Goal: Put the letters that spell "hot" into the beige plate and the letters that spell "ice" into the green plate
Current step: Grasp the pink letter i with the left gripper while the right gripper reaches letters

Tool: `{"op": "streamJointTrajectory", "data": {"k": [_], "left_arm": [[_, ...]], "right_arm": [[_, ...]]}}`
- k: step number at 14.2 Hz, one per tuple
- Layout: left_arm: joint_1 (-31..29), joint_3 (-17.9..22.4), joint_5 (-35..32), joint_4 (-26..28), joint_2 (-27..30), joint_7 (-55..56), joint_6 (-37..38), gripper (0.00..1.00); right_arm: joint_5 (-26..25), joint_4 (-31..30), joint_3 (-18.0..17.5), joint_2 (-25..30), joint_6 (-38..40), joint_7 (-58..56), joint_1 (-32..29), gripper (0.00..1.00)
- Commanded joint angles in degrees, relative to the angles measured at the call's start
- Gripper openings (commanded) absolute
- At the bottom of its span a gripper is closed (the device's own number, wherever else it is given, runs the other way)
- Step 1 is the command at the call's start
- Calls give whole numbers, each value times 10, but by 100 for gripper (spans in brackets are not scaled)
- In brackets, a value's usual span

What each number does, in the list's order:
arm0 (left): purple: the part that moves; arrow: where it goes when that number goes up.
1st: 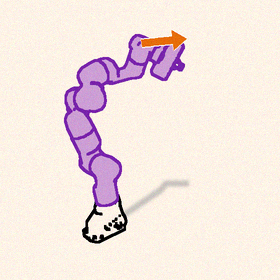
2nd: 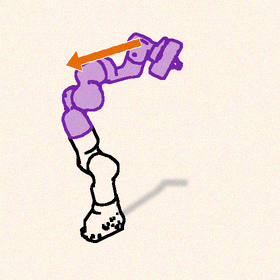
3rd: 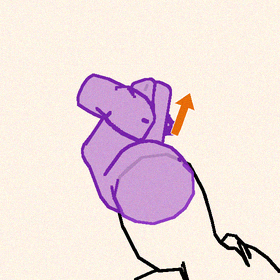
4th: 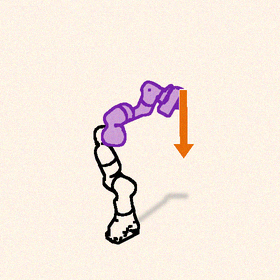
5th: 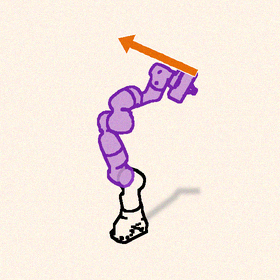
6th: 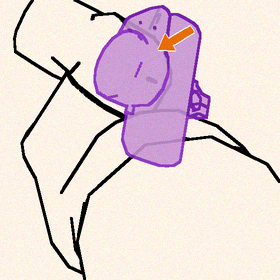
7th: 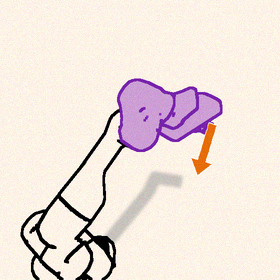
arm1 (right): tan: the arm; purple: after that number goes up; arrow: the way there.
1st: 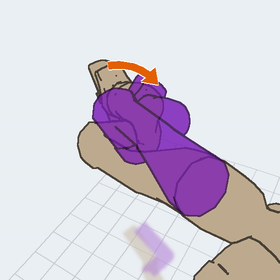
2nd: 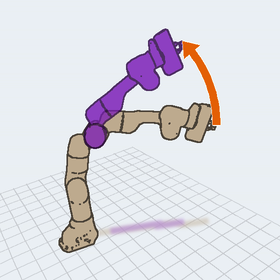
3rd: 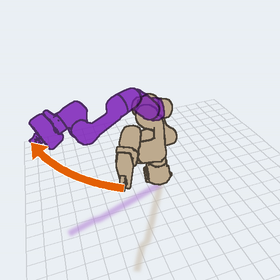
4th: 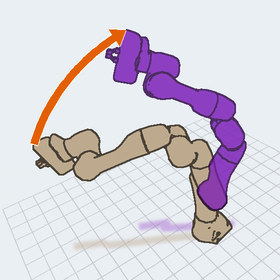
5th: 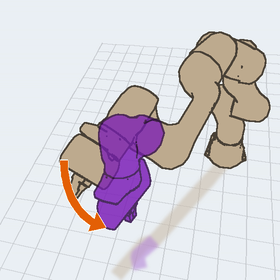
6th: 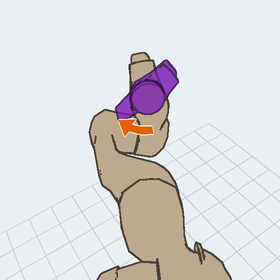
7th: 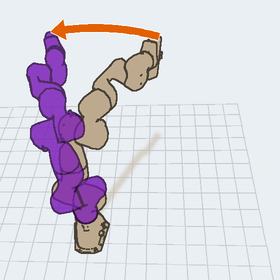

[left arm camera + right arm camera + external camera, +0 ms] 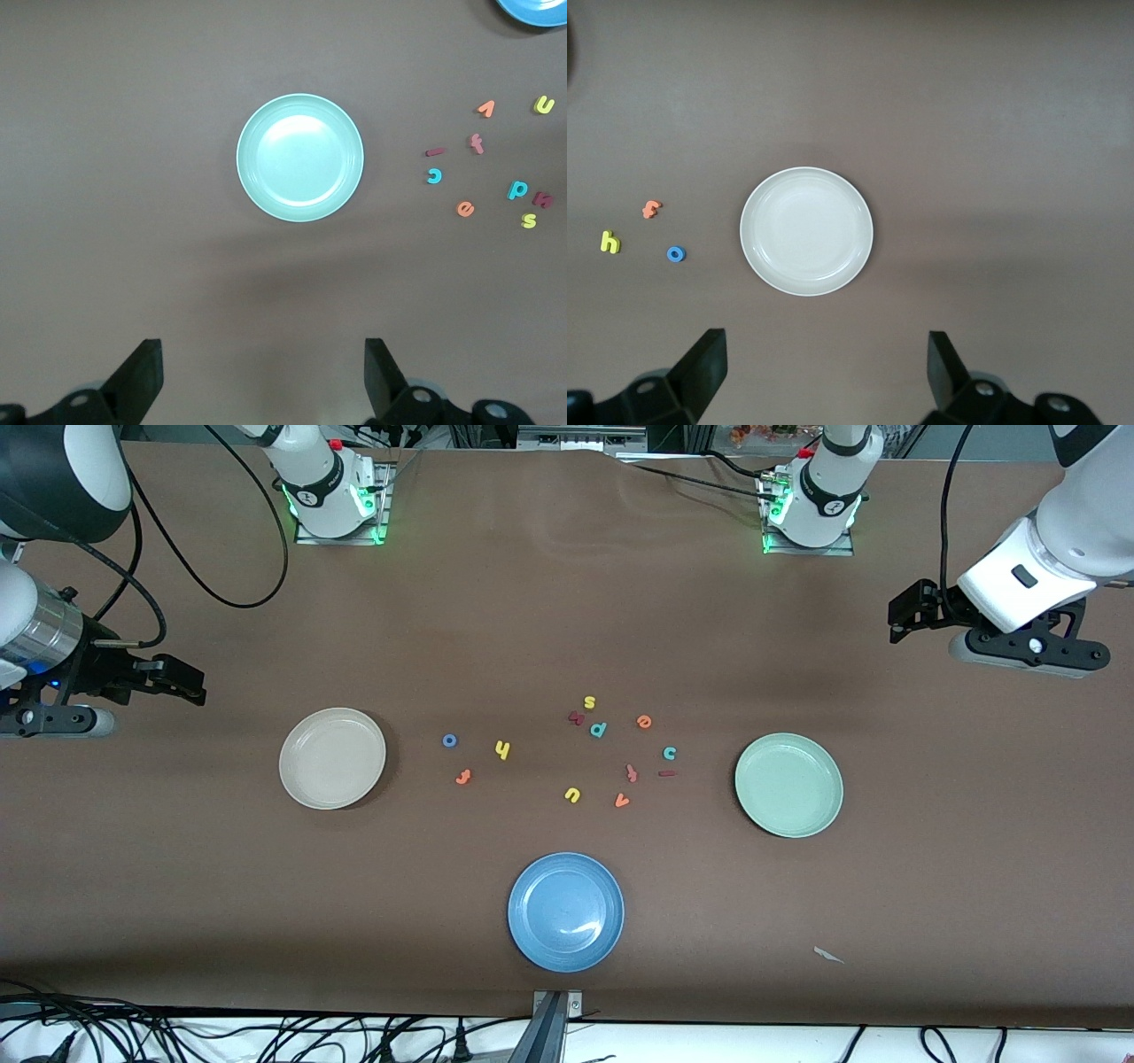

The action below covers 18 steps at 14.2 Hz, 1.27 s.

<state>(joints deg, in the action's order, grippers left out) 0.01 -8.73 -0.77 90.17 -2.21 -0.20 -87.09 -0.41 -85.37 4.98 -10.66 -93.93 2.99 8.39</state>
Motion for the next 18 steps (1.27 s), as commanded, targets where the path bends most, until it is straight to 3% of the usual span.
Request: {"op": "streamJointTrajectory", "data": {"k": [1,12,18], "left_arm": [[-1,-2,-3,-25,-11,1,16,100],[12,-13,6,-26,-32,-1,18,100],[43,-27,11,-40,-124,-4,5,100]], "right_arm": [[1,1,-3,3,0,4,0,100],[1,1,-3,2,0,4,1,100],[0,2,-5,-1,0,4,5,100]]}}
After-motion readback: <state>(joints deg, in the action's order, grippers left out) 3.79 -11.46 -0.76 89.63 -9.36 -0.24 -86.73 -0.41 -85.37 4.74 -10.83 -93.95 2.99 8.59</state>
